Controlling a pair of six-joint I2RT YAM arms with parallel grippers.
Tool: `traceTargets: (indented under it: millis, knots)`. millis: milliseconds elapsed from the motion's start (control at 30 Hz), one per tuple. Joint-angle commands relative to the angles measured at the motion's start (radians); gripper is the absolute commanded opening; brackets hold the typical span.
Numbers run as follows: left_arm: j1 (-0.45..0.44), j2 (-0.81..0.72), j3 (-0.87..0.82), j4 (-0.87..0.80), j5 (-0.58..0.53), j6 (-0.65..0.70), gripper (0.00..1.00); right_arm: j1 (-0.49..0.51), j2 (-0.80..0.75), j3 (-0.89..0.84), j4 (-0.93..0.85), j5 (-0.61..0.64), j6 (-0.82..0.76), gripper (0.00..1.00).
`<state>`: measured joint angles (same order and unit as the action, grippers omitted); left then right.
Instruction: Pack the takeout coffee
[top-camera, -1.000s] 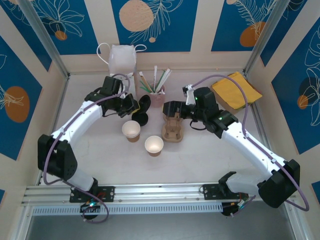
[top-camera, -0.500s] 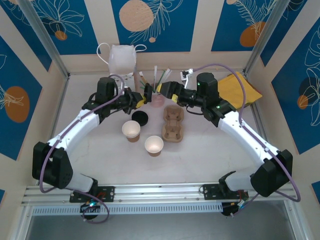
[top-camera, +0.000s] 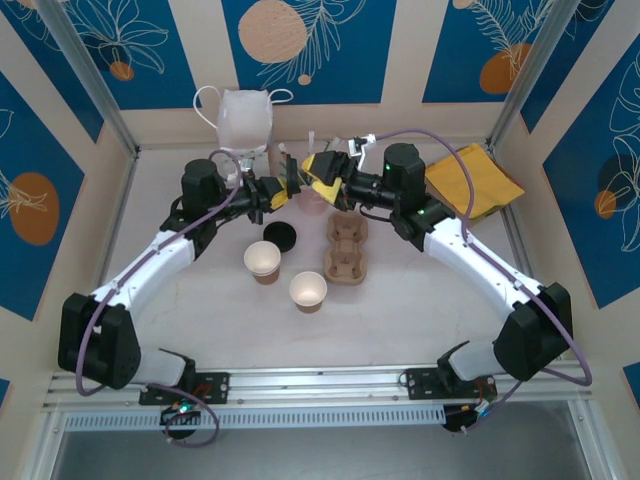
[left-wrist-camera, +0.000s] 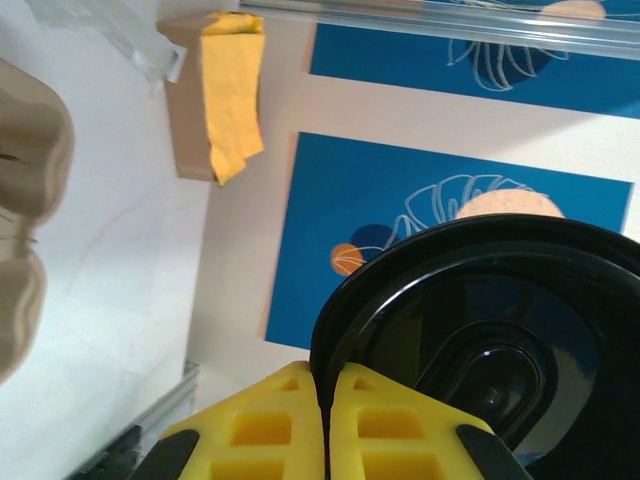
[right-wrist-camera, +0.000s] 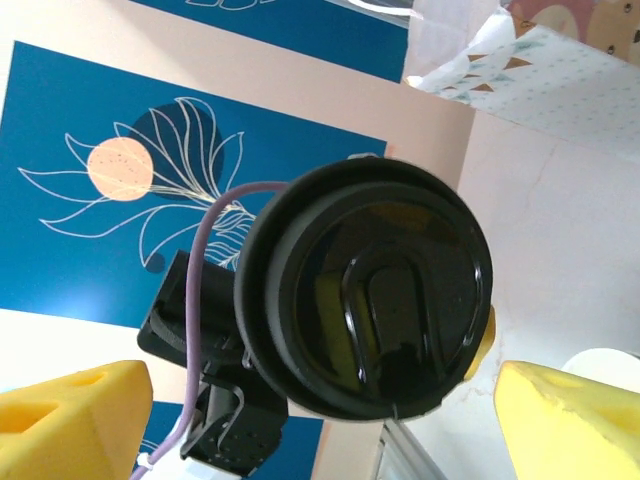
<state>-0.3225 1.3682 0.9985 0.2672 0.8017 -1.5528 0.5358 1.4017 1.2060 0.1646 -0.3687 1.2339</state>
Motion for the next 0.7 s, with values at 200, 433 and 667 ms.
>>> traceTargets:
  millis: [200, 433, 667]
  knots:
    - [0.011, -0.020, -0.044, 0.159, 0.043, -0.114, 0.06, -0.002, 0.087, 0.040, 0.134, -0.090, 0.122, 0.91]
    - [0.011, -0.027, -0.044, 0.122, 0.050, -0.102, 0.07, -0.001, 0.129, 0.061, 0.171, -0.123, 0.145, 0.92]
    - [0.011, -0.025, -0.028, 0.098, 0.052, -0.091, 0.07, 0.004, 0.143, 0.060, 0.183, -0.135, 0.149, 0.90]
